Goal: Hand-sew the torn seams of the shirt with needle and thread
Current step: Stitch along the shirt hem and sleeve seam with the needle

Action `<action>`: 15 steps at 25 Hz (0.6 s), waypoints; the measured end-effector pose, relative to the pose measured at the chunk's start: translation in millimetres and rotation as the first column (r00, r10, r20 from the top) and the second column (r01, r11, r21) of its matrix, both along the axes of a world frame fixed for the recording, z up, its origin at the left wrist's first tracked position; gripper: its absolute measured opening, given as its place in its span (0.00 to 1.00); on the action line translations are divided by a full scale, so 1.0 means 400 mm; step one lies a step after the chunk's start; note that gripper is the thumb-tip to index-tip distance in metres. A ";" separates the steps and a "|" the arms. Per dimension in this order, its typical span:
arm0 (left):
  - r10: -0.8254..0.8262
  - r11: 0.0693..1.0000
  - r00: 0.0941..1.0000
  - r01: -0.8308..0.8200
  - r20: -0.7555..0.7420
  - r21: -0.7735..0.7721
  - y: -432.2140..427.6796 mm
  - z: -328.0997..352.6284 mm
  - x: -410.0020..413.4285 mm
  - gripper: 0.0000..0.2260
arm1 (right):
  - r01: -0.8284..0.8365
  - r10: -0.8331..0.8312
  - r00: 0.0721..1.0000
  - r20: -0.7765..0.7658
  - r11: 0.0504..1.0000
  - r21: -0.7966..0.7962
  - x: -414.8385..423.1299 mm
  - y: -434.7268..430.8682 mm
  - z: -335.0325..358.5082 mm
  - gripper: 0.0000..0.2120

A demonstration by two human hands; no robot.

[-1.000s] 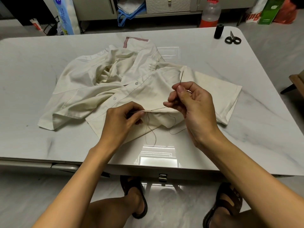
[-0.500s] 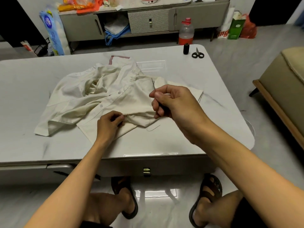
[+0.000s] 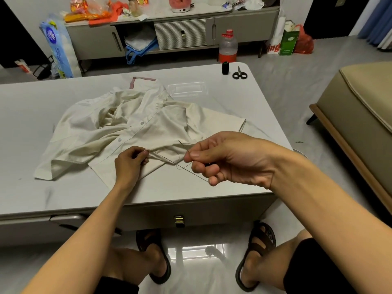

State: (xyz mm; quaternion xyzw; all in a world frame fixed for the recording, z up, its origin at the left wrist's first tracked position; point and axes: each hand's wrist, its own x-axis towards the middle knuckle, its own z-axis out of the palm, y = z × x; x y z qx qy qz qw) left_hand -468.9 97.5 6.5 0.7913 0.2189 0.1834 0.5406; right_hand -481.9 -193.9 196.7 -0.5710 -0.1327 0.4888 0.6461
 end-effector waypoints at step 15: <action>-0.431 0.737 0.888 0.246 0.158 0.629 0.035 0.051 -0.073 0.03 | 0.463 -0.318 0.560 0.765 0.886 0.029 0.119 0.258 -0.251 0.07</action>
